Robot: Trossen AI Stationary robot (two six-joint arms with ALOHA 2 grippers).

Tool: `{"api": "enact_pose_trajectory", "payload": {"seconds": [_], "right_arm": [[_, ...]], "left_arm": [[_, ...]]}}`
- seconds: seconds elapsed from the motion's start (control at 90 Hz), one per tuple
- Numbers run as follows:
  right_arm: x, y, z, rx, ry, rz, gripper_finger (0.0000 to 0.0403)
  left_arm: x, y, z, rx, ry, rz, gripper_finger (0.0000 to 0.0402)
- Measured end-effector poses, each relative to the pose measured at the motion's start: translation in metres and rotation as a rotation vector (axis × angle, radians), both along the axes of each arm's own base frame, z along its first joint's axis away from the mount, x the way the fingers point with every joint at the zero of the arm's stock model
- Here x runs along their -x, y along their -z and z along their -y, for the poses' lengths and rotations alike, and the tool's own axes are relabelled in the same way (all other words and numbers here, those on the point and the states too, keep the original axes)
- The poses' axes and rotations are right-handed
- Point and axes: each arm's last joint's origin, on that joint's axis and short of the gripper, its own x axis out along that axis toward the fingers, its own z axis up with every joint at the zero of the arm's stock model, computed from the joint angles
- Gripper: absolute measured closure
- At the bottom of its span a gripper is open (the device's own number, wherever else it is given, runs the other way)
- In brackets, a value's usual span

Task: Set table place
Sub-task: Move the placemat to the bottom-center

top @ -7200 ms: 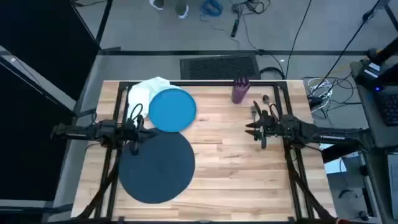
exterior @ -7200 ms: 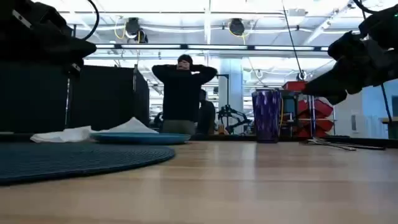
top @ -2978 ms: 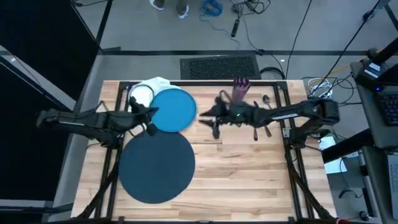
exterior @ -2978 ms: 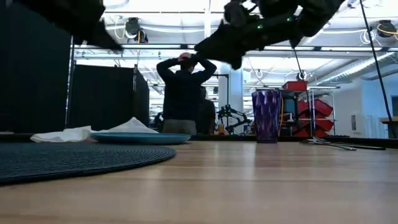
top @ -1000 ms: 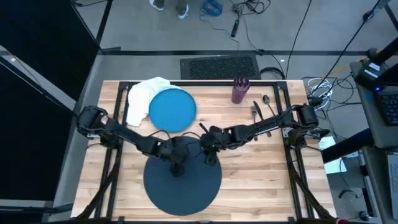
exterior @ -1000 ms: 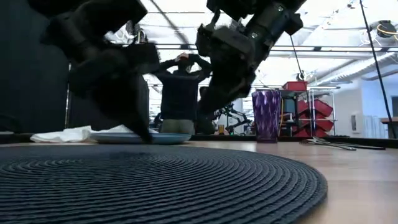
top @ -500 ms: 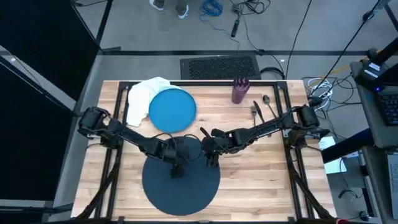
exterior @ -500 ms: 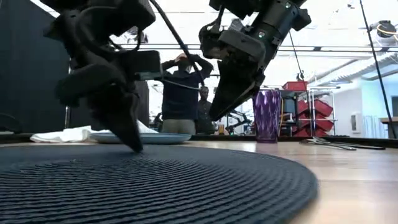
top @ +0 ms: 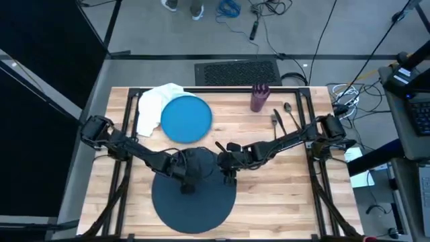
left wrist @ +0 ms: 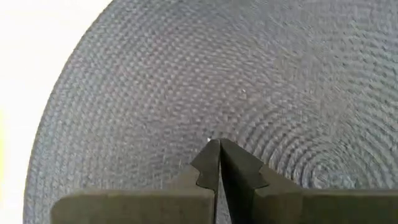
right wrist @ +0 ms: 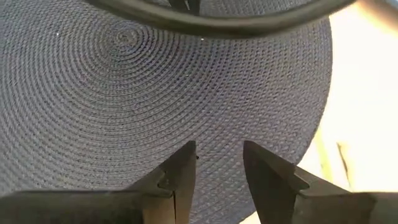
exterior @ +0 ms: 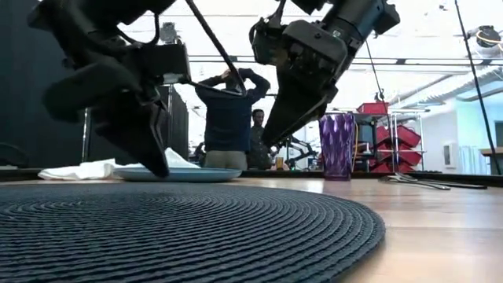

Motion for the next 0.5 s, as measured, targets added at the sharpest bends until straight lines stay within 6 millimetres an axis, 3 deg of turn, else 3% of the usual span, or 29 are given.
{"api": "enact_pose_trajectory", "payload": {"seconds": [0.178,0.4,0.5], "right_arm": [[0.000,0.000,0.000,0.001,-0.001,0.000,0.0284],[0.000,0.000,0.000,0.001,0.000,0.000,0.0284],[0.000,0.000,0.000,0.003,-0.003,0.001,0.0284]], "left_arm": [[0.014,0.005,0.002,-0.058,-0.023,-0.116,0.0402],[0.029,0.003,0.013,-0.082,-0.039,-0.170,0.0402],[0.027,0.003,0.017,-0.064,-0.034,-0.137,0.0402]]}}
